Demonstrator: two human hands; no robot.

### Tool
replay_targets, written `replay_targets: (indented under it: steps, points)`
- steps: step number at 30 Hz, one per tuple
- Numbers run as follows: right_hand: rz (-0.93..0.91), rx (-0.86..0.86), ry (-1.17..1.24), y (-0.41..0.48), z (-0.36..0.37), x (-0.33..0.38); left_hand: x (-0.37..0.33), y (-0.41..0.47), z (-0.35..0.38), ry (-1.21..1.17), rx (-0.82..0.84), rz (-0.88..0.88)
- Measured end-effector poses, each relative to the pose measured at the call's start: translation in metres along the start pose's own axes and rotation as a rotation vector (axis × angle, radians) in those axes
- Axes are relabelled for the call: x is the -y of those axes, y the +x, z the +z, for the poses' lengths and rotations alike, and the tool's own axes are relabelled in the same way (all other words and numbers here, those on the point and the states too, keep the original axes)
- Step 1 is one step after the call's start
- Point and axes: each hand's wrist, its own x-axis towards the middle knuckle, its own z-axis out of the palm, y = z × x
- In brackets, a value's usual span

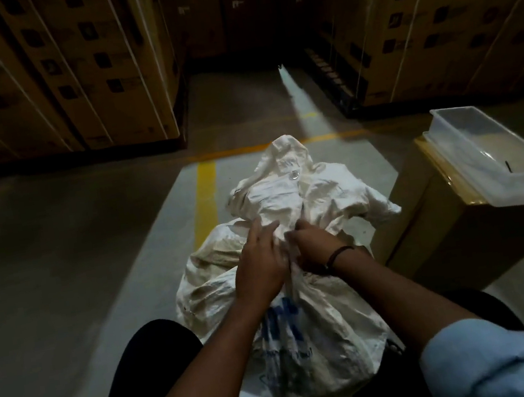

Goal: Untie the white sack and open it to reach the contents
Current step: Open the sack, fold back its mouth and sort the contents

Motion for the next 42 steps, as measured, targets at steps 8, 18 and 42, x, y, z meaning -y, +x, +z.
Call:
replay_targets:
  steps: [8, 18, 42]
  points:
    - [-0.215, 0.245, -0.106, -0.036, -0.009, 0.027, -0.006, 0.017, -0.003, -0.185, 0.023, -0.058]
    - [-0.269, -0.572, 0.059, -0.037, -0.083, -0.002, -0.002, 0.002, 0.000, -0.032, 0.000, 0.097]
    - [-0.459, -1.146, -0.283, -0.063, -0.087, -0.009, -0.073, 0.039, -0.085, 0.388, 0.064, 0.614]
